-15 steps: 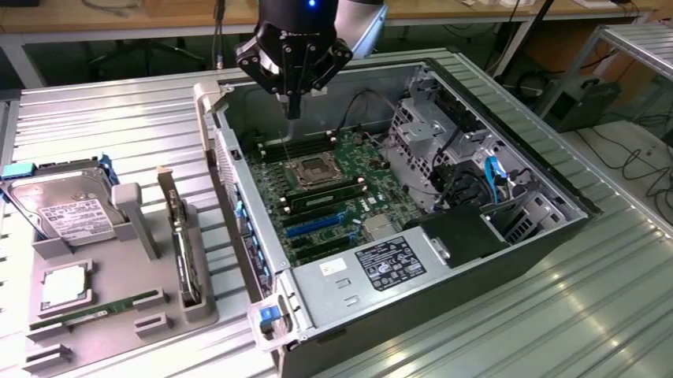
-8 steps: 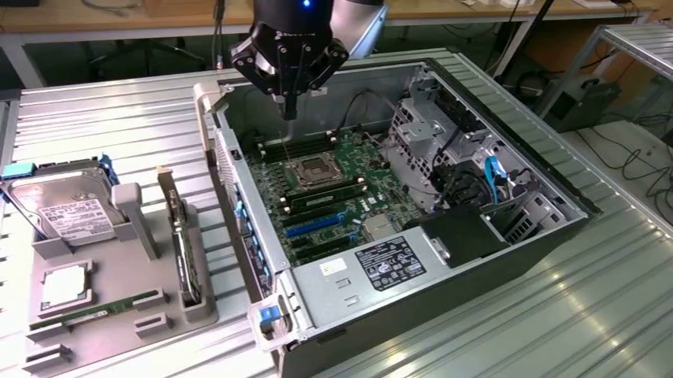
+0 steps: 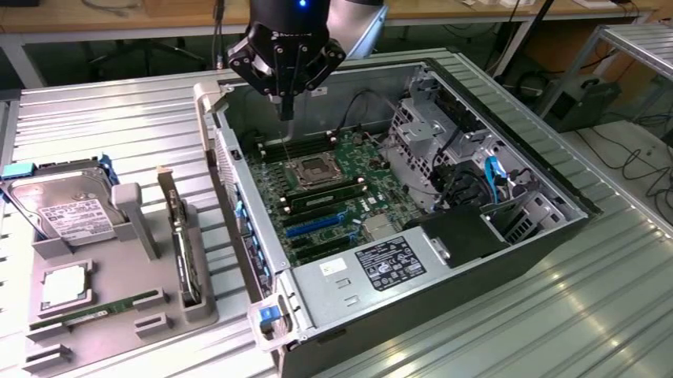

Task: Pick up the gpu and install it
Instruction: 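Reach for the gpu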

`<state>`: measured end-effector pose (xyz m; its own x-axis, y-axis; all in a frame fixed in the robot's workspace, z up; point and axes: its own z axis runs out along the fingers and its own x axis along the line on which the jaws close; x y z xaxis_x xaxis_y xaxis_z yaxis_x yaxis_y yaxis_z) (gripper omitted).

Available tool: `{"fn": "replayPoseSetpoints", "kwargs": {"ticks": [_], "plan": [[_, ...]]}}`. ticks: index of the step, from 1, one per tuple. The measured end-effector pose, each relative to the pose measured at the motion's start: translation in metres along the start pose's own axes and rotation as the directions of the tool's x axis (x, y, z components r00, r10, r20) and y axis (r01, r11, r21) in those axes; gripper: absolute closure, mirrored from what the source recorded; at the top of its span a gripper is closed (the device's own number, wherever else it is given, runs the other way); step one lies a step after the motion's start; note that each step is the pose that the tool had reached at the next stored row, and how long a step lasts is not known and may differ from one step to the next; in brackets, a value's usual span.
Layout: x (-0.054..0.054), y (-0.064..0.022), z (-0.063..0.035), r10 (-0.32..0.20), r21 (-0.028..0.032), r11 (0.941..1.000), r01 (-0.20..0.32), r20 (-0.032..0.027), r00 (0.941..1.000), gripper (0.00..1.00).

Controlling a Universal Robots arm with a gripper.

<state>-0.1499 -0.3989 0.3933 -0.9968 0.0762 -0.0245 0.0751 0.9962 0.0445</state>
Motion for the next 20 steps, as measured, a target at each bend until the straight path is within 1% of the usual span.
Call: {"fn": "replayPoseSetpoints", "kwargs": {"ticks": [20], "plan": [[0.0081, -0.0006, -0.0002, 0.000, 0.0000, 1.0000, 0.000, 0.0000, 1.0000, 0.89]]}}
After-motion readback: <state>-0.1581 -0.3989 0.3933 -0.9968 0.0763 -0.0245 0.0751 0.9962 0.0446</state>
